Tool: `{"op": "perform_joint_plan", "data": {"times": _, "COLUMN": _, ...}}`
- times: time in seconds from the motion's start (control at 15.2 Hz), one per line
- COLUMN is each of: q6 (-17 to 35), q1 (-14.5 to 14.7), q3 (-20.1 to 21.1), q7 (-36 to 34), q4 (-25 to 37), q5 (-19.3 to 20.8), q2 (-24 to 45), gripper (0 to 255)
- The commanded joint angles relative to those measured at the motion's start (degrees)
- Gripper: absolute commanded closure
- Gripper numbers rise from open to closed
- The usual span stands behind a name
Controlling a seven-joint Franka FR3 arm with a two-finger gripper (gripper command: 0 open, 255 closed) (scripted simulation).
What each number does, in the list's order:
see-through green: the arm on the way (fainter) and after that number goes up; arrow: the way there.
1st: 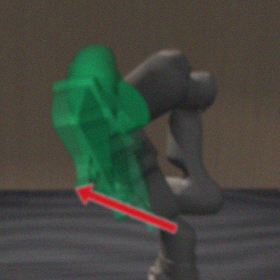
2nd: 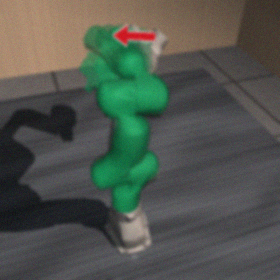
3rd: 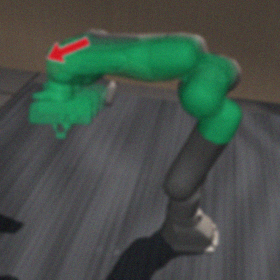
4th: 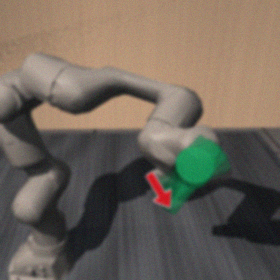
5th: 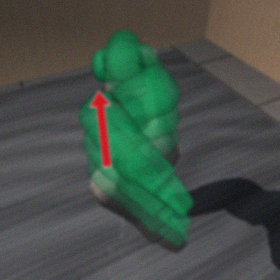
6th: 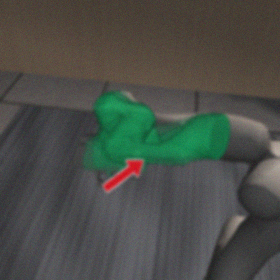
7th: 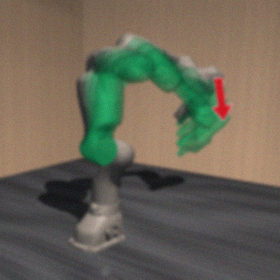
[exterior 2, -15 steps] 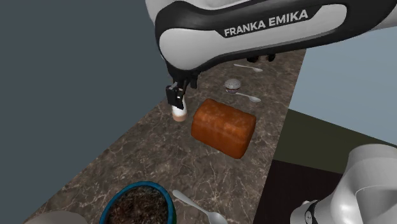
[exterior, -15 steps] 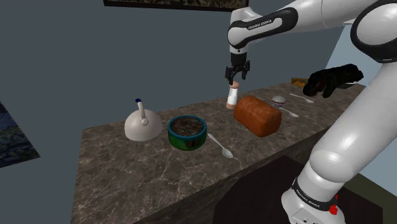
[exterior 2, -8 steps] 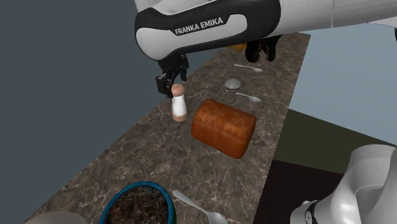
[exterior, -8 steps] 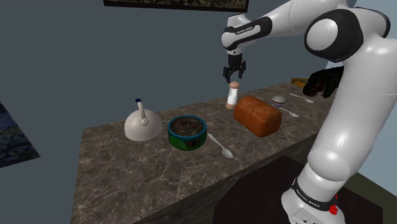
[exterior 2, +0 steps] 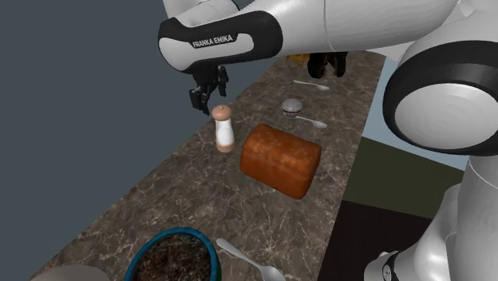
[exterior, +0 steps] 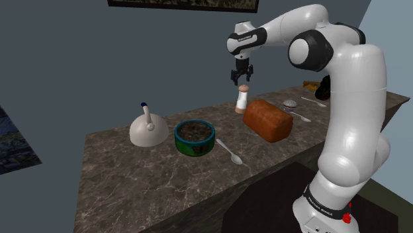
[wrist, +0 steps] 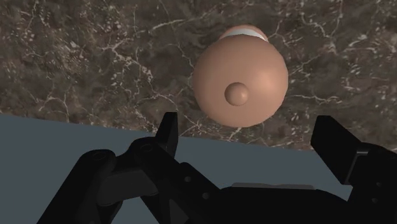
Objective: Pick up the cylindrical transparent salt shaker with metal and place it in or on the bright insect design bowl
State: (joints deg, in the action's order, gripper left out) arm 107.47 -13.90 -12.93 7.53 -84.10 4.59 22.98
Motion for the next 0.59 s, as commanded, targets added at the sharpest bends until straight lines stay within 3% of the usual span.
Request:
{"op": "perform_joint_plan", "data": {"times": 0.0, "q6": 1.2, "q1": -0.2, "q3": 0.0, "q7": 0.1, "q4": -0.7, "q5": -0.1, "q2": 0.5, "gripper": 0}}
{"op": "perform_joint_plan", "data": {"times": 0.26, "q6": 4.4, "q1": -0.5, "q3": -0.1, "q7": 0.1, "q4": -3.2, "q5": -0.2, "q2": 1.2, "gripper": 0}}
{"op": "perform_joint_plan", "data": {"times": 0.53, "q6": 4.4, "q1": -0.5, "q3": -0.1, "q7": 0.1, "q4": -3.2, "q5": -0.2, "q2": 1.2, "gripper": 0}}
